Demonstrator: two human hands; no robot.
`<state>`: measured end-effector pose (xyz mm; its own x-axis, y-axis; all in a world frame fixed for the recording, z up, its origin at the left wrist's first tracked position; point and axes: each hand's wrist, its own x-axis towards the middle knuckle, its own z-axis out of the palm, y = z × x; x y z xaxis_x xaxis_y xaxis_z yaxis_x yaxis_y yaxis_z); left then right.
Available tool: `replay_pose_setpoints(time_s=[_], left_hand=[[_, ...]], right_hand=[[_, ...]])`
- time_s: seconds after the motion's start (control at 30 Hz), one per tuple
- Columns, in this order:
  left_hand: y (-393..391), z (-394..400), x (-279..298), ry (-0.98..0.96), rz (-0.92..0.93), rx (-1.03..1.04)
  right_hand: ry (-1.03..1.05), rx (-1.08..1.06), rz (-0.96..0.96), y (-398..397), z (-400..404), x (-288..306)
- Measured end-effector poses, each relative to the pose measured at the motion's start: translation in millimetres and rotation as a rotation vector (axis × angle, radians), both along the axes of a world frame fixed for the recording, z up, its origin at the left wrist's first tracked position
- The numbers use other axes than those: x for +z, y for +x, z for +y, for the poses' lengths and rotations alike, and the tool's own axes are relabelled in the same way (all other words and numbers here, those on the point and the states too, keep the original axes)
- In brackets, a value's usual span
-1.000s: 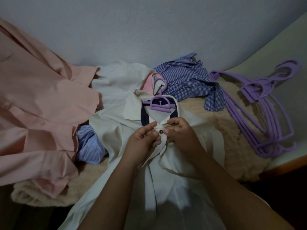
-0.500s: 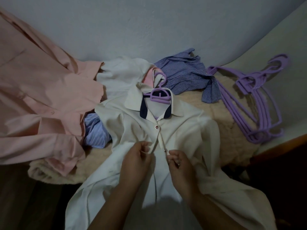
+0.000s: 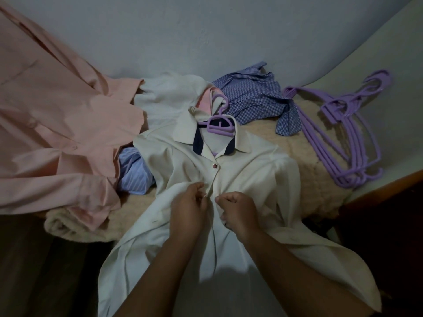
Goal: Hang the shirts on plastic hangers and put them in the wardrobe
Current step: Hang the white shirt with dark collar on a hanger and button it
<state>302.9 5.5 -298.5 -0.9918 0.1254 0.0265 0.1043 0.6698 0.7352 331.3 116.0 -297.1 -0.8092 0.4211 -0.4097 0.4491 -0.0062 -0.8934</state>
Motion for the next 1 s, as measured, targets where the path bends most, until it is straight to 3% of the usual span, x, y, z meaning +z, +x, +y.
replay_pose_setpoints(time_s=[0.07, 0.2, 0.37, 0.8, 1.0], left_hand=[[3.6, 0.1, 7.1, 0.12, -0.064, 0.06], [13.4, 0.5, 21.0, 0.433, -0.244, 0.139], [18.8, 3.7, 25.3, 0.584, -0.331, 0.177], [19.9, 6.3, 17.3, 0.545, -0.339, 0.091], [18.2, 5.2, 15.8, 0.533, -0.301, 0.054]], right_hand=[[-0.107, -0.055, -0.021, -0.8, -1.6, 4.8], [-0.043, -0.086, 0.041, 1.3, -3.0, 3.9], [-0.062, -0.056, 0.084, 4.8, -2.5, 3.0], [-0.03, 0.05, 0.091, 8.3, 9.4, 27.8], [0.232, 0.147, 0.15, 9.0, 12.0, 21.1]])
